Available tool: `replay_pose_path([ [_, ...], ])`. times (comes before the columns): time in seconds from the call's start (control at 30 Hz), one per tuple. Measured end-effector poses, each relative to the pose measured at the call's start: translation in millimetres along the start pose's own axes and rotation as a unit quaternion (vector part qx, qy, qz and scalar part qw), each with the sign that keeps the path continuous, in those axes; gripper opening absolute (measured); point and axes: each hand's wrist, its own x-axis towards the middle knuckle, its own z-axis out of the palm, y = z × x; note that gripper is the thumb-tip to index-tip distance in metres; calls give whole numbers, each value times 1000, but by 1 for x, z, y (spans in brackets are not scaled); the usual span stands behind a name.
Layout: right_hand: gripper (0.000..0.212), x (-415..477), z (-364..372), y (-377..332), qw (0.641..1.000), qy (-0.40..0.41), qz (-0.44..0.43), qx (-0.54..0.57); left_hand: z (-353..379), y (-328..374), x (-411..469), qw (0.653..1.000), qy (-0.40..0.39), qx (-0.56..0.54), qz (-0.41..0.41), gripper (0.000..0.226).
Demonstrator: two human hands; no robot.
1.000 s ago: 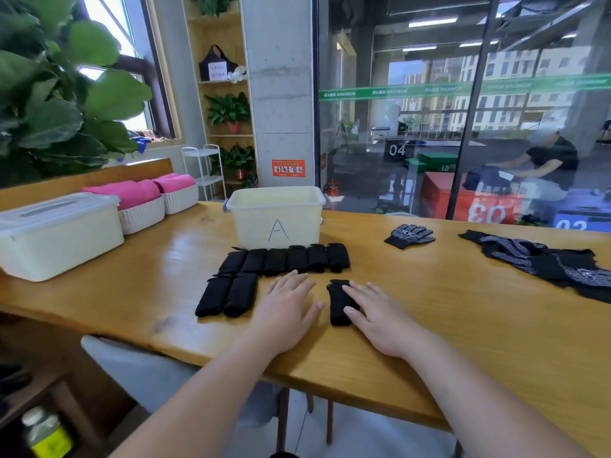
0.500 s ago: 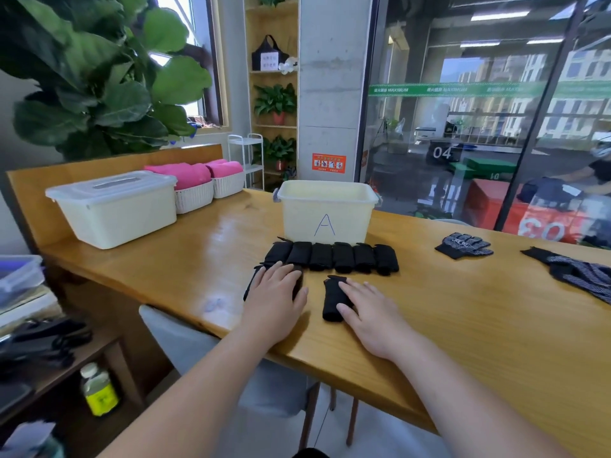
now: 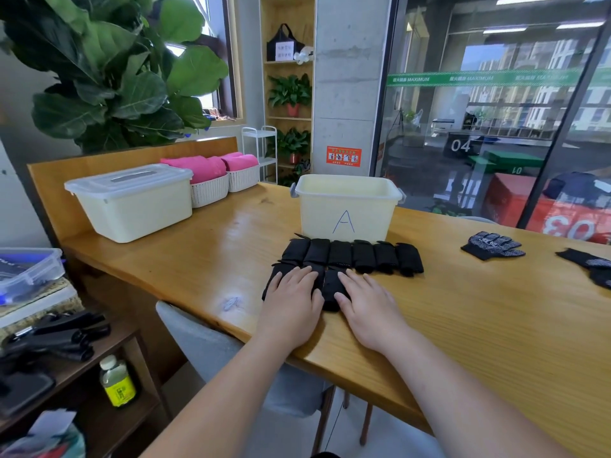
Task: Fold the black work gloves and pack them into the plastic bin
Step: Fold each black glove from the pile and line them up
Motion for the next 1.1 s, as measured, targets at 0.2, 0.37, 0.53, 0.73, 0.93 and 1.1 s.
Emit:
replay_pose_path([
  [0.2, 62, 0, 1, -3, 1000, 12, -6, 19, 1, -1, -1, 1000, 11, -2, 6, 55],
  [0.37, 61, -7, -6, 0, 999, 20, -13, 39, -3, 0, -3, 999, 42, 0, 27, 63],
  [0.53, 64, -14, -21, 12, 999, 19, -7, 40, -9, 7, -4, 996, 65, 11, 67, 66],
  [0.73, 67, -31, -47, 44, 999, 29, 20, 29, -10, 46, 4, 993, 55, 5, 107, 54],
  [0.93, 68, -62, -70, 95, 997, 43, 69, 13, 5, 112, 12, 985, 37, -17, 165, 57],
  [1.1, 71, -93, -87, 146, 991, 52, 125, 3, 29, 168, 20, 979, 7, -41, 198, 57],
])
